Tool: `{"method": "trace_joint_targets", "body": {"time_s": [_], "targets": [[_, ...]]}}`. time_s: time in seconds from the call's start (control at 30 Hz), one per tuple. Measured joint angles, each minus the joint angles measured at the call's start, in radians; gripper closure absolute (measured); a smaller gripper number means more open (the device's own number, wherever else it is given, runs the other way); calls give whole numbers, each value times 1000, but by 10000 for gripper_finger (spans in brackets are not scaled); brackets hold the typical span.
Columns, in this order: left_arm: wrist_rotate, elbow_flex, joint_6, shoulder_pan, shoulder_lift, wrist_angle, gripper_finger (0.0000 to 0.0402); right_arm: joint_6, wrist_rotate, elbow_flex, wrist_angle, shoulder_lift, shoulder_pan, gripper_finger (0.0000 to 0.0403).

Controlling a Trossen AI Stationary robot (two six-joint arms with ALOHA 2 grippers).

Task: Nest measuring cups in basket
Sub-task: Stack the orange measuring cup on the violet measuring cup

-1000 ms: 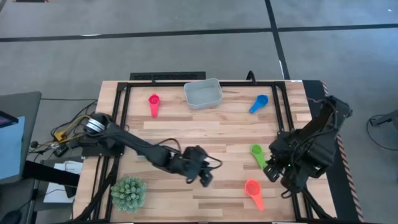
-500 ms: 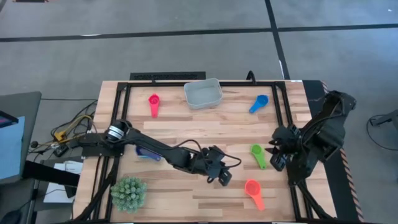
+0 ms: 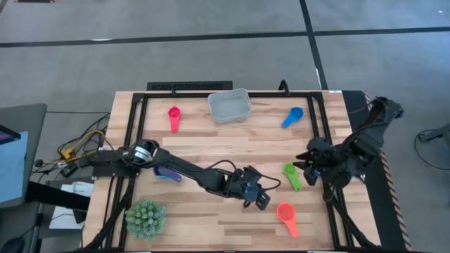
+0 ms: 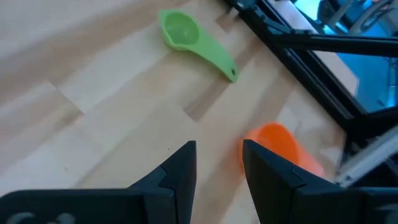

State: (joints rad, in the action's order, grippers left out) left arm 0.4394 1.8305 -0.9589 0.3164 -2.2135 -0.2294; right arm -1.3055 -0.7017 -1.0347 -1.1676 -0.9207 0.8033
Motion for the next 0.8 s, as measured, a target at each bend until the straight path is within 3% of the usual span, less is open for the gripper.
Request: {"method": "trace_joint_targets", "body": {"time_s": [0.2, 0.43, 0.8], "targets": [[14, 0, 10, -30, 0, 5, 283, -73, 22, 119, 30, 115, 68, 227], [41, 0, 20, -52, 0, 101, 283, -93, -22, 131, 126, 218, 222, 228], [86, 0, 21, -67, -17, 185, 283, 56, -151, 131, 395, 194, 328, 225]]}}
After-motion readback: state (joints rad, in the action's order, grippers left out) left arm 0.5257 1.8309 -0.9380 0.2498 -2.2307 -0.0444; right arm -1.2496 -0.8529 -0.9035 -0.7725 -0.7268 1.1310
